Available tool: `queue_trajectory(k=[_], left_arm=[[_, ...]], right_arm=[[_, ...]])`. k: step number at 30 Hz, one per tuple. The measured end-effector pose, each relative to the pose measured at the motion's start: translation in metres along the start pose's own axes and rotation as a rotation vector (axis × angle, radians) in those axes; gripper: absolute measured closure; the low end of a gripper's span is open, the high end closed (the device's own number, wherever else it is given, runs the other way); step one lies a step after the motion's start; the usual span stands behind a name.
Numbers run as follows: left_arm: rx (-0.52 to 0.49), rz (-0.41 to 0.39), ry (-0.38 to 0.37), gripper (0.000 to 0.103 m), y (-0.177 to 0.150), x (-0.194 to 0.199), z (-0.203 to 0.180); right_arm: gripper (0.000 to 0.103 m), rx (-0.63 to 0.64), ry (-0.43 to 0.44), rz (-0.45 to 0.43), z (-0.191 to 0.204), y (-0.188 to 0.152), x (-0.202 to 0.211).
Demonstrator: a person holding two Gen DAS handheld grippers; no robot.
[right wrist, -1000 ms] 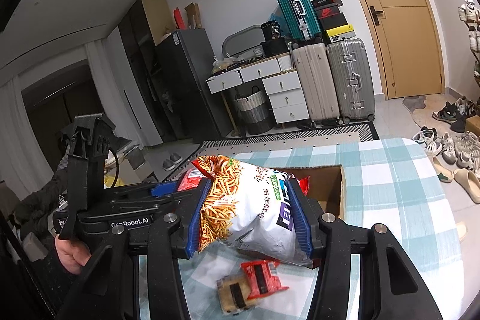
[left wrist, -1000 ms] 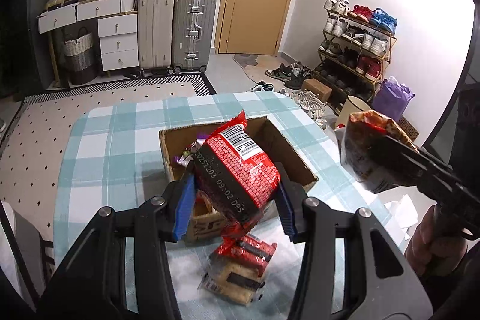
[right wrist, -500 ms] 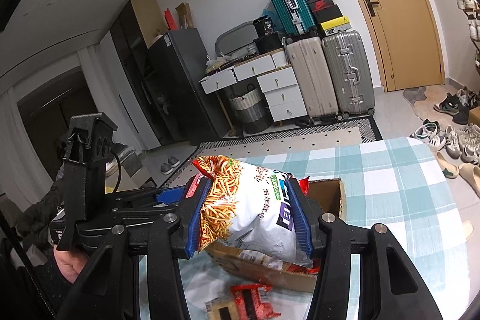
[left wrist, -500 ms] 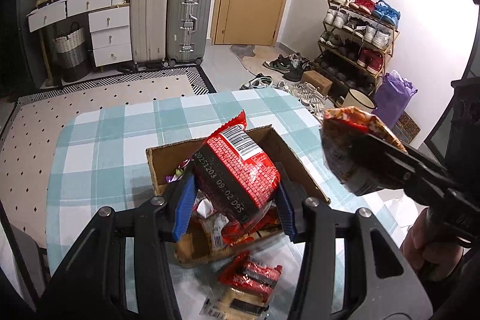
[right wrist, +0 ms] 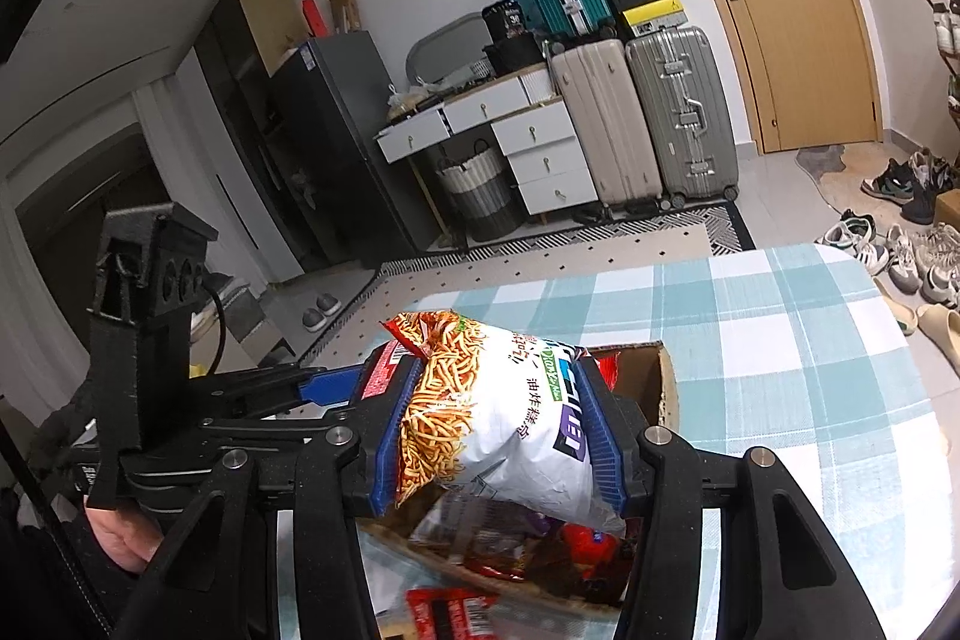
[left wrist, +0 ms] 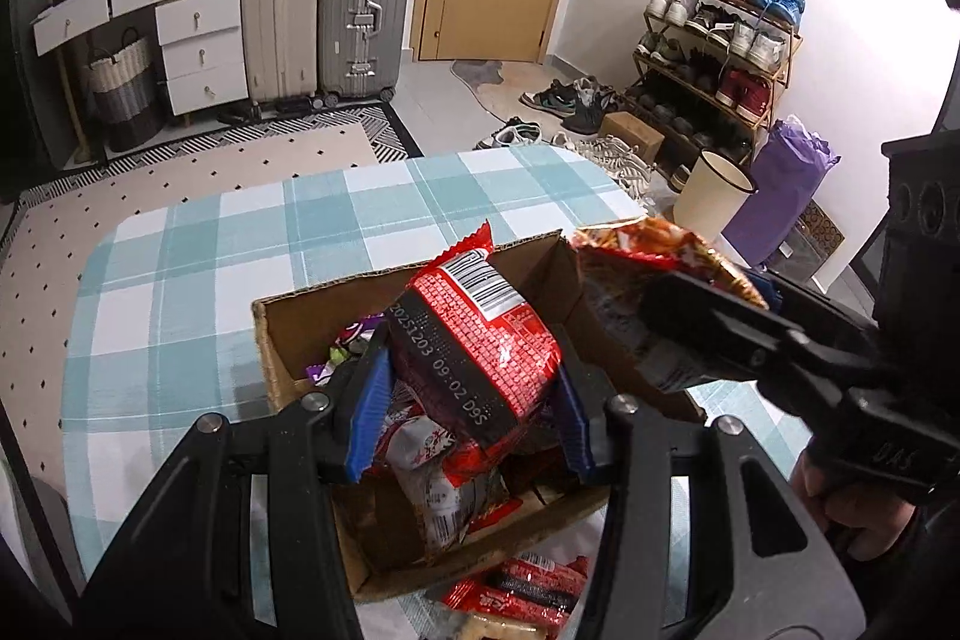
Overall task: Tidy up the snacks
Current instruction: 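Open both grippers to drop the packs into the box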
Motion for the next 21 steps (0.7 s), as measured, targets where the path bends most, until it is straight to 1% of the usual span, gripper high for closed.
queue_trajectory(k=[2,4,5,6,8,9,11,17,21], left_arm=[[0.001,0.000,0.009,0.057,0.001,-0.006,0.002],[0.001,-0.002,-0.004,0.057,0.002,-0.010,0.003],[0.003,0.001,0.003,0.054,0.002,-0.013,0.004],[0.002,0.005,0.016,0.048,0.002,-0.014,0.005],[0.002,-0.004,0.029,0.041,0.002,-0.015,0.007],[0.009,-0.011,0.030,0.037,0.002,-0.014,0.009],[0.018,-0.020,0.022,0.037,0.003,-0.012,0.011],[-0.006,-0.027,0.051,0.035,-0.002,-0.001,0.010],[-0.007,-0.042,0.061,0.034,-0.007,0.015,0.008]], right_arm=[[0.051,-0.002,-0.006,0.001,-0.005,0.000,-0.007],[0.050,0.001,-0.006,0.001,-0.008,-0.001,-0.011],[0.049,0.007,-0.007,0.002,-0.009,-0.002,-0.014],[0.047,0.011,-0.012,0.003,-0.011,-0.002,-0.016],[0.045,0.013,-0.018,0.003,-0.015,-0.002,-0.019],[0.040,0.014,-0.019,0.000,-0.017,-0.002,-0.019],[0.034,0.014,-0.028,-0.011,-0.020,-0.002,-0.015],[0.034,0.018,-0.024,-0.037,-0.021,0.004,0.000],[0.034,0.015,-0.031,-0.055,-0.020,0.006,0.012]])
Point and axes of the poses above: each gripper's, at about its wrist camera, not at the fingertips, and x roughly against the way its jaws point, z to its left, y to its top, the point moved 7 cm from there along -x, roughly the way its jaws point, and after that the axes turned 4 degrees about -x, right-handed, at the moved point
